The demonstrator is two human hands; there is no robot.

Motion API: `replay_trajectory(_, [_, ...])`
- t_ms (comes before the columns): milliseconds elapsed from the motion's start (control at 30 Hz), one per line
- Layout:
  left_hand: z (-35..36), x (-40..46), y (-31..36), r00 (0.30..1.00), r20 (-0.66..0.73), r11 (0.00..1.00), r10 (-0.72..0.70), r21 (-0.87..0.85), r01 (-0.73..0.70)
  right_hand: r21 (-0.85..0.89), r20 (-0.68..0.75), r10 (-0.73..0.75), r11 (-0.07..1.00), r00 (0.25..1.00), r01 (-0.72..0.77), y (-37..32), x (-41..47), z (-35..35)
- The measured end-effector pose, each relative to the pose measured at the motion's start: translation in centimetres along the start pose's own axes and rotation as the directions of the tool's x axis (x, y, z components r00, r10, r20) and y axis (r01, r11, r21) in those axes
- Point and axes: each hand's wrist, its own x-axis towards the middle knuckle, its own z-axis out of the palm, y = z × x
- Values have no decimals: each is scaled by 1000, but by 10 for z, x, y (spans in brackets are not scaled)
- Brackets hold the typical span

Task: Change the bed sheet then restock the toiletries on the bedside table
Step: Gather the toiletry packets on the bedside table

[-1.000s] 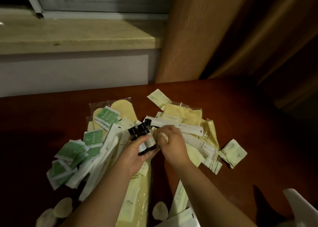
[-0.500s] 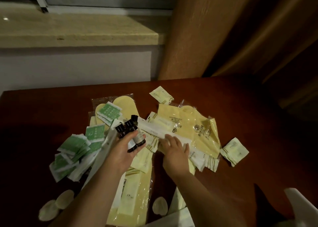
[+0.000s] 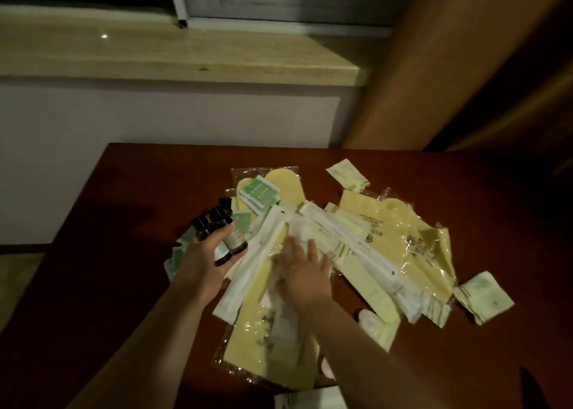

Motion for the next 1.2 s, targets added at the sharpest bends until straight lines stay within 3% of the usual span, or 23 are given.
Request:
replay_trajectory(100, [-8,2,-9,980,197,992,19,-128,6,131,-96,61,990,993,-48,10,-2,-15])
replay_trajectory(167, [-5,6,-13,959,280,954,-40,-273,120,401,-171,94,916,981,-18,5,-1,-27])
replay_trajectory(200, [-2,5,-14,943,328,952,-66,-263,158,630,-143,127,776,981,-9,-1,-2,-36])
replay_trajectory(233, [1,3,-16,923,377,956,-80,-232,178,837,-59,130,546,990,-22,-9,-4,-45])
replay_trajectory(267, [5,-1,-16,904,419,961,-87,-203,187,951,33,92,305,995,-59,-15,-5,-51])
replay_trajectory(300, [9,-5,-16,891,443,959,-97,-197,202,986,79,48,145,996,-85,-18,-5,-56])
replay_trajectory(367, [15,-11,-13,873,481,962,-85,-190,198,997,72,10,33,997,-72,-19,-9,-65])
replay_trajectory(467, [20,-19,-10,835,547,974,-54,-157,166,999,-18,88,38,996,15,-15,-16,-68])
replay_trajectory(700, [38,-35,-14,746,661,996,-79,13,94,930,-290,307,316,907,190,-12,-73,-70])
replay_trajectory(767, [37,-43,-20,698,707,993,-114,90,72,933,-290,366,313,884,177,-17,-100,-62])
replay_trajectory(933, [14,-89,-44,494,833,956,-248,294,-16,967,-232,598,228,767,115,-44,-182,-27])
replay_trajectory(1067, [6,-162,-82,236,892,903,-386,418,-103,973,-226,803,162,552,162,-63,-279,-6])
replay_trajectory(1133, [6,-213,-107,69,903,879,-425,429,-209,955,-220,907,127,358,266,-72,-338,3])
replay_trajectory(1200, [2,-271,-134,-53,883,853,-466,432,-293,935,-207,971,160,123,317,-80,-404,17])
